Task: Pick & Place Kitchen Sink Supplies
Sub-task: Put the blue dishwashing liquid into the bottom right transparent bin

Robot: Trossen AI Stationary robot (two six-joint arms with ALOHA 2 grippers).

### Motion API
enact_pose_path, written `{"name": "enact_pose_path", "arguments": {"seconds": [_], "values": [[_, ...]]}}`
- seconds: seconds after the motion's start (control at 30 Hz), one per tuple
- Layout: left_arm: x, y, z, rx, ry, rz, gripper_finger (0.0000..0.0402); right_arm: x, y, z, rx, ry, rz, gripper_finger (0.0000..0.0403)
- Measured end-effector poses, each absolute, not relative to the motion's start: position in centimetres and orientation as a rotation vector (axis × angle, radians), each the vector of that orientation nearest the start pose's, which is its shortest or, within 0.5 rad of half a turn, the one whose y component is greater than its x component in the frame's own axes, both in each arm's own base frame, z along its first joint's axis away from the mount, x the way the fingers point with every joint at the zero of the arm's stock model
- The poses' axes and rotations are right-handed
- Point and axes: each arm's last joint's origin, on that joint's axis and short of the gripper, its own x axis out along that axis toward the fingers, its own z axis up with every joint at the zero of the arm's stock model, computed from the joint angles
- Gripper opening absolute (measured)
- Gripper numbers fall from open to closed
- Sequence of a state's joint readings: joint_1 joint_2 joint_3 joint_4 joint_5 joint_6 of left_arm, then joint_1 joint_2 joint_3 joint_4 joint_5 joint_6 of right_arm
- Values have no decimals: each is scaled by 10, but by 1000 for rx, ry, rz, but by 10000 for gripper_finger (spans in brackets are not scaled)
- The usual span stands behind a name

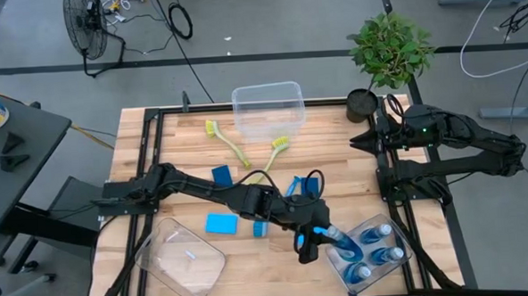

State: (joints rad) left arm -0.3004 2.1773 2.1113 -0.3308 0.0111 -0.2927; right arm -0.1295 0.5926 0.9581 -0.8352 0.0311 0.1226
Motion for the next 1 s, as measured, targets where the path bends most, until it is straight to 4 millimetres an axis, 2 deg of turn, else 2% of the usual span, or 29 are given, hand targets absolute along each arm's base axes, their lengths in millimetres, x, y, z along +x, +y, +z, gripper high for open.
{"name": "enact_pose_path", "arguments": {"seconds": [0.33,0.57,0.73,0.83,1.0], "values": [[489,-142,323,-210,445,-217,140,93,-15,351,128,457,-247,66],[493,-145,309,-158,489,-289,140,93,-15,350,133,463,-247,66],[492,-145,309,-141,494,-307,140,93,-15,350,143,462,-246,66],[492,-137,315,-149,484,-290,140,93,-15,350,143,461,-246,66],[482,-118,338,-158,465,-240,140,93,-15,350,145,460,-246,66]]}}
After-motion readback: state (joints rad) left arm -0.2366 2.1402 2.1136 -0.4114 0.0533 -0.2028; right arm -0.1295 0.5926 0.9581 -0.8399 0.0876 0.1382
